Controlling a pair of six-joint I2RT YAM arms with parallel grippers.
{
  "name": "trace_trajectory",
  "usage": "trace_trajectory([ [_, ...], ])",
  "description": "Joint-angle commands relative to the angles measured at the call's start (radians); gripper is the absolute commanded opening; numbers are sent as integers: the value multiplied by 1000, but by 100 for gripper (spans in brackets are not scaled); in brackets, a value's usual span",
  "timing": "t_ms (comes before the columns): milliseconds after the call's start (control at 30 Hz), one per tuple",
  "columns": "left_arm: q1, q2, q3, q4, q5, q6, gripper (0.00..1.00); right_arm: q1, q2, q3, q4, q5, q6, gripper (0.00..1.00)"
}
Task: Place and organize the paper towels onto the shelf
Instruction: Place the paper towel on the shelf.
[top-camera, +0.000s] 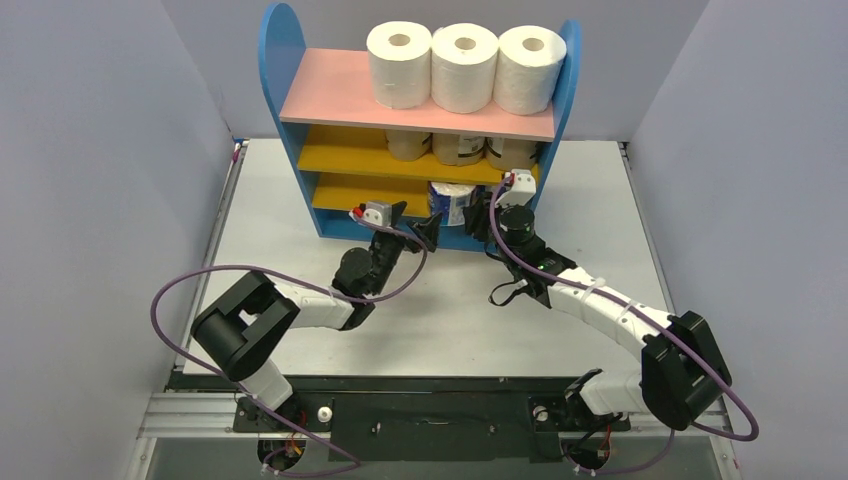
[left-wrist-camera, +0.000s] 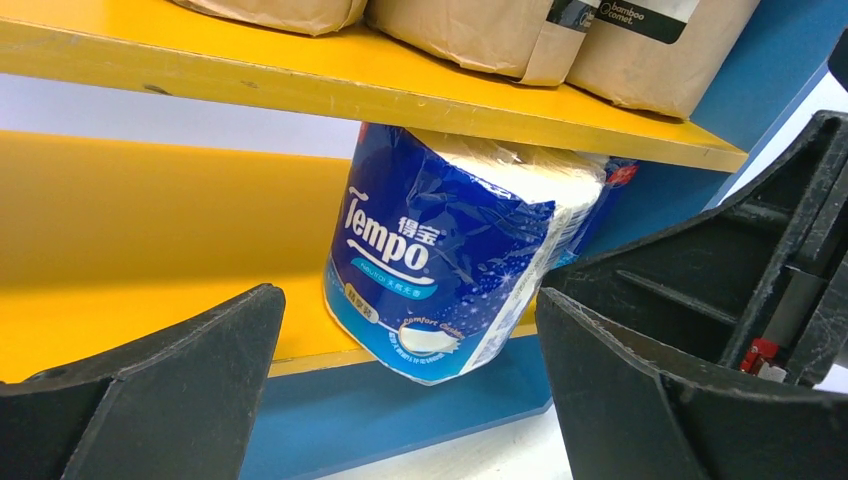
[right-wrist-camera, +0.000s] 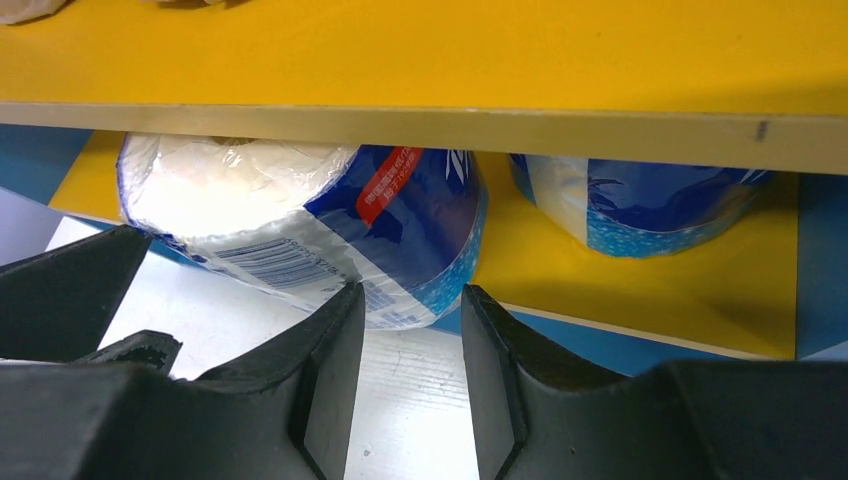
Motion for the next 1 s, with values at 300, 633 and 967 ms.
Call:
trace_trajectory([
  [300, 17, -88, -47, -9, -13, 21, 96, -5, -5, 45, 98, 7, 43, 36],
  [633, 14, -75, -21, -50, 44, 40, 96, -6, -54, 26, 54, 2, 43, 37],
  [967, -8, -28, 33, -93, 56, 63, 96, -6, -85, 19, 22, -18, 37, 37],
])
